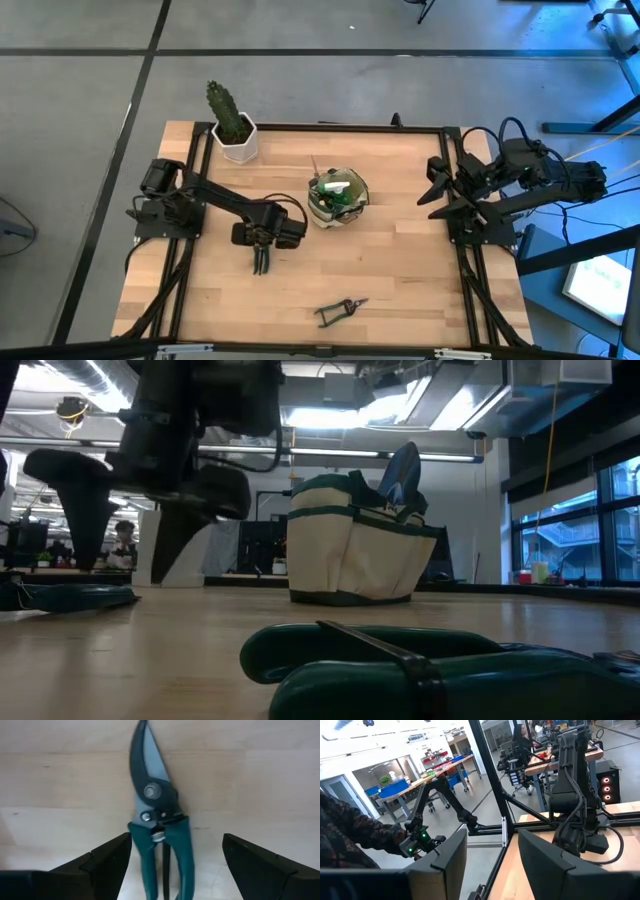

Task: Pick & Place Garden tools in Gardening bag
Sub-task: Put the top shear scissor into the gardening bag

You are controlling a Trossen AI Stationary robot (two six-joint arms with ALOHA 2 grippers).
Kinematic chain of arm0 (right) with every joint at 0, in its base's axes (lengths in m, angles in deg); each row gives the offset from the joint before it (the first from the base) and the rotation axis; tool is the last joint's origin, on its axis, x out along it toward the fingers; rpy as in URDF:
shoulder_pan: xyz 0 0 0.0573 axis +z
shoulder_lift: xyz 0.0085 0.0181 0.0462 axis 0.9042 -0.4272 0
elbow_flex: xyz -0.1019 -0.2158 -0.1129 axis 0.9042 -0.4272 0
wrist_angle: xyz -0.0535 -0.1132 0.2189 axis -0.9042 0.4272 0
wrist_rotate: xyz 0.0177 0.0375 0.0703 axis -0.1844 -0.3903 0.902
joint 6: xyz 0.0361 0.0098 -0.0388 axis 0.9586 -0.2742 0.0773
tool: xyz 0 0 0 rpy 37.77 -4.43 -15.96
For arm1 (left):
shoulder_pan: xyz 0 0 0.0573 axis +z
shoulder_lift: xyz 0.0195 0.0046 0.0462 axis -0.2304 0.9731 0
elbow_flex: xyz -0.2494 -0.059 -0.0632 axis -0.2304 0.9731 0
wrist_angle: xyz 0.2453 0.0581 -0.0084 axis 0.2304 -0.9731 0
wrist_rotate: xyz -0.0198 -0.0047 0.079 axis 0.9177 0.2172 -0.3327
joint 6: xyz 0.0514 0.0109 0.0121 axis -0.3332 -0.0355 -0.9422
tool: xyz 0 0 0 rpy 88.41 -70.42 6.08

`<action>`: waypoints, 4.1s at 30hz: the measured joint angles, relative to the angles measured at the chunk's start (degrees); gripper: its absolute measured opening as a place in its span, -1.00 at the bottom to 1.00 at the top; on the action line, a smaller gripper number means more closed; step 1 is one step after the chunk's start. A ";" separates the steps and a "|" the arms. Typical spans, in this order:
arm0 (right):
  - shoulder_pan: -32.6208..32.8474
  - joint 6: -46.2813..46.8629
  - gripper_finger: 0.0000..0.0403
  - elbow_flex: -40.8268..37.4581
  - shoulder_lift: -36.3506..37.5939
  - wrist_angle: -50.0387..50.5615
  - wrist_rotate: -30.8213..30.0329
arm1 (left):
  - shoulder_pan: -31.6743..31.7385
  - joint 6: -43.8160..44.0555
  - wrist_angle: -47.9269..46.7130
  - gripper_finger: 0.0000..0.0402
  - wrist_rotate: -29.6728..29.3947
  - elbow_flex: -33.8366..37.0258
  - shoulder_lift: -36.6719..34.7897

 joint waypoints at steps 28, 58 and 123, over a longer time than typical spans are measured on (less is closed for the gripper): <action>0.01 -0.35 -0.10 -0.02 -0.01 1.32 -0.16 | -0.65 -4.19 -3.47 0.25 2.83 -0.39 4.91; 0.02 -0.46 -0.10 -0.02 -0.02 1.46 -0.13 | -0.65 -8.86 -3.78 -0.84 0.05 -3.33 4.45; -0.11 -1.95 -0.10 -0.02 -4.76 2.20 -0.11 | -7.50 0.87 2.81 0.72 -6.01 10.49 -12.27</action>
